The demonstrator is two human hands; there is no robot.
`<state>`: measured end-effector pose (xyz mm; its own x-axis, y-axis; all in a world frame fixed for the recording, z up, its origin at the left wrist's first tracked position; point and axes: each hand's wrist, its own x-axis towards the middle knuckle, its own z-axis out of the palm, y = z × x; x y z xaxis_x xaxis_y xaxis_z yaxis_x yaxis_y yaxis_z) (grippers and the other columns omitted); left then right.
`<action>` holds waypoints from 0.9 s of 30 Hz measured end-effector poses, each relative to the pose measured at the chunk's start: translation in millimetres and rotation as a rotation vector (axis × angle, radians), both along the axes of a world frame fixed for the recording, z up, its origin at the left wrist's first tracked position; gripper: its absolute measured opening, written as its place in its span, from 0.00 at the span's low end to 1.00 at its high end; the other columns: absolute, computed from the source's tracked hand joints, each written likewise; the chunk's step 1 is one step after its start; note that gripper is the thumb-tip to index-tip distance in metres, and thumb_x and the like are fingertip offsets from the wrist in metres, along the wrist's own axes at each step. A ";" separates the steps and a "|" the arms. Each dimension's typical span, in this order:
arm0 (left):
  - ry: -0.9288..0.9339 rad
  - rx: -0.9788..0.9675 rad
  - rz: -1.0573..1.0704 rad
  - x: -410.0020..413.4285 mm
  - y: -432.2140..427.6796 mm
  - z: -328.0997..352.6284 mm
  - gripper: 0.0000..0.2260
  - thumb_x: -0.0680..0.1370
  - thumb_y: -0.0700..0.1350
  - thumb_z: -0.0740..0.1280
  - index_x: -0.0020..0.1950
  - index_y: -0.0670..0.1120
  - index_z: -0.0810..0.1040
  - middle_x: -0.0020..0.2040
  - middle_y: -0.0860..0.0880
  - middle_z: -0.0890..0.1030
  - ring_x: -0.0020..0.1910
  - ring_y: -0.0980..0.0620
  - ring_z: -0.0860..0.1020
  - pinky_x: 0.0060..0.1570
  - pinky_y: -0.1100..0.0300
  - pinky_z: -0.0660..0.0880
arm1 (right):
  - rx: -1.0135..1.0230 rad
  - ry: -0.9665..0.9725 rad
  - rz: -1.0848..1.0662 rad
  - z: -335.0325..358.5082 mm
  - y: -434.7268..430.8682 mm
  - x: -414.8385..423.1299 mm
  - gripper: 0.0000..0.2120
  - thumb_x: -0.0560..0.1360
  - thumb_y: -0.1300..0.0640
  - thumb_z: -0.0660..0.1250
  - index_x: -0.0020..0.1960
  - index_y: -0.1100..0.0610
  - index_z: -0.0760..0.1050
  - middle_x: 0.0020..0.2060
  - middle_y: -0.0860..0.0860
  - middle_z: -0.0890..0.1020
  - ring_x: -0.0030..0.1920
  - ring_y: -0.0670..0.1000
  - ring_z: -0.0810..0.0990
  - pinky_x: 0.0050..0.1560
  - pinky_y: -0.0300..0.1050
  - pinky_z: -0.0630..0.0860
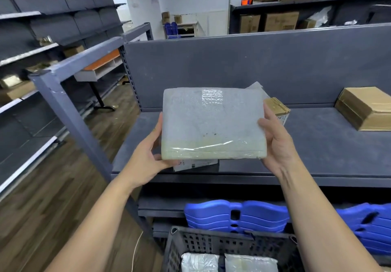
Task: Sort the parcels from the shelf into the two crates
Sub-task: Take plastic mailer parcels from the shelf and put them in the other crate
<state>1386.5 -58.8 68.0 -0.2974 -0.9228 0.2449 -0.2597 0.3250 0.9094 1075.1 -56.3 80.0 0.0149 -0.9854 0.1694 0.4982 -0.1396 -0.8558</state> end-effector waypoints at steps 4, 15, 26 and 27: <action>0.121 0.018 -0.031 6.4 0.0 7.6 0.51 0.66 0.44 0.85 0.83 0.53 0.61 0.81 0.56 0.66 0.79 0.56 0.66 0.63 0.65 0.75 | 0.112 0.100 -0.038 -3.0 3.6 6.9 0.18 0.85 0.47 0.56 0.69 0.47 0.80 0.64 0.49 0.84 0.67 0.53 0.81 0.63 0.53 0.77; 0.474 0.245 0.078 2.5 -7.9 55.7 0.41 0.66 0.63 0.80 0.72 0.45 0.75 0.66 0.43 0.83 0.65 0.44 0.81 0.59 0.47 0.81 | -0.139 0.864 -0.085 -31.2 14.2 12.2 0.46 0.69 0.61 0.82 0.79 0.44 0.63 0.62 0.39 0.82 0.61 0.40 0.81 0.63 0.49 0.80; 0.491 0.346 0.186 2.6 -10.3 63.5 0.20 0.80 0.60 0.65 0.64 0.48 0.81 0.61 0.45 0.86 0.65 0.44 0.81 0.58 0.48 0.77 | -0.668 1.238 -0.490 -42.0 4.9 10.3 0.66 0.63 0.37 0.82 0.83 0.64 0.47 0.82 0.56 0.58 0.82 0.55 0.58 0.78 0.65 0.62; 0.514 0.334 0.202 2.2 -11.8 63.1 0.23 0.81 0.62 0.61 0.66 0.49 0.81 0.62 0.45 0.85 0.67 0.44 0.80 0.59 0.47 0.76 | -0.644 1.215 -0.484 -44.0 5.7 12.5 0.66 0.63 0.36 0.81 0.83 0.63 0.45 0.81 0.56 0.59 0.82 0.53 0.58 0.77 0.59 0.64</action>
